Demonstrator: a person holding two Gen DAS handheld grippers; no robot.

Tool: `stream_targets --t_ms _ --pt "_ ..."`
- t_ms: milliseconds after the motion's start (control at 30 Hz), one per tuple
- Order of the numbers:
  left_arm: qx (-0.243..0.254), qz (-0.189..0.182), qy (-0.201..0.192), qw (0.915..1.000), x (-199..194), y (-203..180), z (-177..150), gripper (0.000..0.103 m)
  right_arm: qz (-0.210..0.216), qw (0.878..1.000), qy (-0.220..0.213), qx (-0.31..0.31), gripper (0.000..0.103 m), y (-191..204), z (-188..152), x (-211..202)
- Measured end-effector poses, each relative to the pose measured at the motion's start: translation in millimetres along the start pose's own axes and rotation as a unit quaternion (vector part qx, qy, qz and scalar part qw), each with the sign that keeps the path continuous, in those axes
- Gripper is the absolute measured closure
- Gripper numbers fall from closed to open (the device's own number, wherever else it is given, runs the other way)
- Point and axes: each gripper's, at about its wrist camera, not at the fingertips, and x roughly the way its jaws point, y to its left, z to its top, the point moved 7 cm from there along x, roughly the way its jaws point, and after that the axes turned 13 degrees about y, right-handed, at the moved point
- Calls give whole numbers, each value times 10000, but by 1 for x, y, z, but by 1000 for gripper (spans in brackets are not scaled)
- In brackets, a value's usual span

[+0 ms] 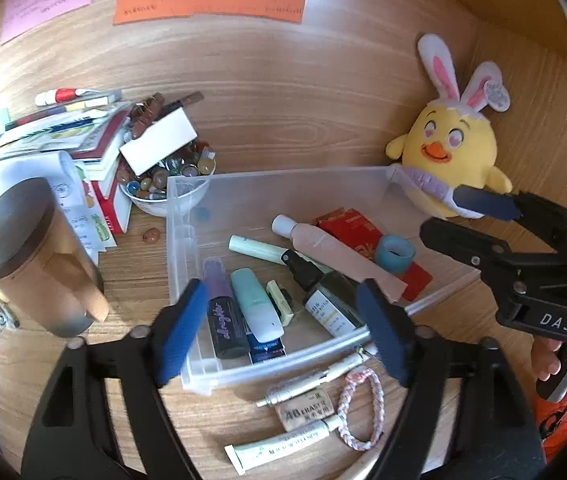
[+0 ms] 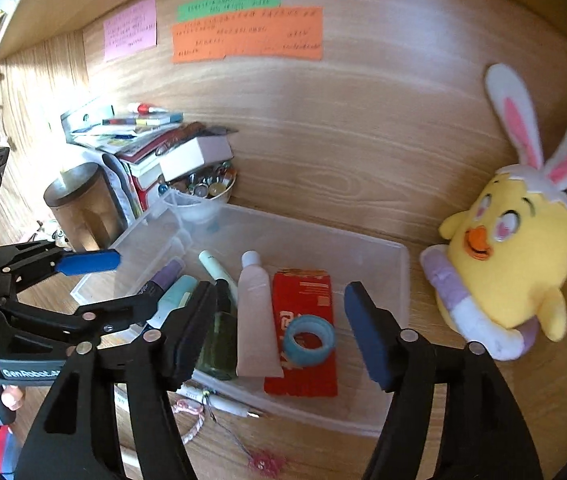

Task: Organize objects
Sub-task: 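Carry both tubes over the clear box and release them inside, then move both grippers back toward the white toothpaste tube and pink charm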

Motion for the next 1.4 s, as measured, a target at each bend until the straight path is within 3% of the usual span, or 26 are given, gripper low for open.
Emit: stream_targets --t_ms 233,633,833,1167,1400 --pt "187 252 -304 9990 -27 -6 -14 10 29 9997 -237 82 28 2 -17 -25" --pt "708 505 -543 9947 -55 -25 -52 5 -104 9997 -228 20 25 9 -56 -37" --pt "599 317 -204 9975 -38 -22 -74 4 -45 10000 68 39 25 11 -76 -24" --pt "424 394 464 9972 -1 -3 -109 4 59 9979 621 196 25 6 -114 7" --pt "305 406 750 9959 19 7 -114 4 105 9951 928 336 25 -1 -132 27"
